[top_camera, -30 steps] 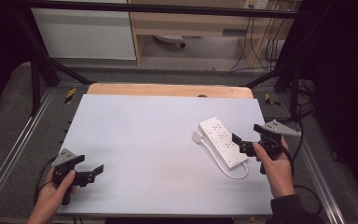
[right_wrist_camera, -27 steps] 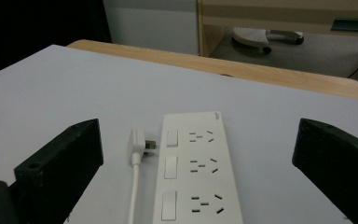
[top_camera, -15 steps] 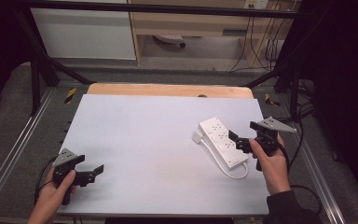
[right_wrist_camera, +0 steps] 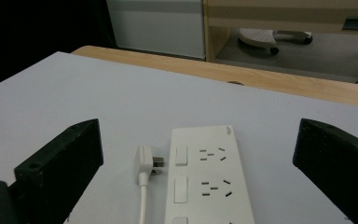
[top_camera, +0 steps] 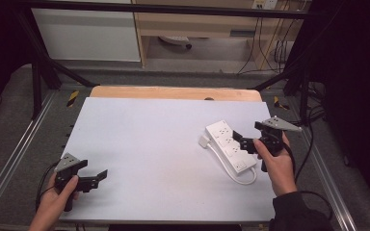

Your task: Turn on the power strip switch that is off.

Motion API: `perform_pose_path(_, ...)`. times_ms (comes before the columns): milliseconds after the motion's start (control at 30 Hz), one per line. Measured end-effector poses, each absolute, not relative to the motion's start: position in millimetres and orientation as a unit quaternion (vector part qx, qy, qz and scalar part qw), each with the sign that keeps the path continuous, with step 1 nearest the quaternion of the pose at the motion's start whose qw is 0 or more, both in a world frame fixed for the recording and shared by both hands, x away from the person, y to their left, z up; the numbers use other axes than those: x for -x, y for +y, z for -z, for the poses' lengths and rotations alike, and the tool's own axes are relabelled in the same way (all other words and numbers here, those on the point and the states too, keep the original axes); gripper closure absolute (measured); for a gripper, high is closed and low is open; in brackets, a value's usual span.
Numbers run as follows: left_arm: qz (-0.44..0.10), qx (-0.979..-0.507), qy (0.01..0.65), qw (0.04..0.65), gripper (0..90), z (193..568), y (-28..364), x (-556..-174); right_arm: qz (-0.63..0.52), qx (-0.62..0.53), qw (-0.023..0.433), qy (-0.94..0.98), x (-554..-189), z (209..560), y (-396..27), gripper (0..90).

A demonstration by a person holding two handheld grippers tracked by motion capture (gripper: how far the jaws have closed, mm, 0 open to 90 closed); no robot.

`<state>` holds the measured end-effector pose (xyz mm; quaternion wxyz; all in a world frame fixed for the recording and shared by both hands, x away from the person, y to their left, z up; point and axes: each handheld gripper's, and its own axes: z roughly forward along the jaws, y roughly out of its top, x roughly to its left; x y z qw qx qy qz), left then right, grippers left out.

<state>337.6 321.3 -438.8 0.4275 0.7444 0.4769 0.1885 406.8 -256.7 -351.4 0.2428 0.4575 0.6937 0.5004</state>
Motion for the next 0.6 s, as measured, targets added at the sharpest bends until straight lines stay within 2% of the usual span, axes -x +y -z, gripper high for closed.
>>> perform_pose_path(600,-0.187,-0.745,0.476,0.428,6.7,439.4,321.1,-337.7,-0.48,-0.446,0.243,0.715,-428.2,344.7,-238.3,2.5)
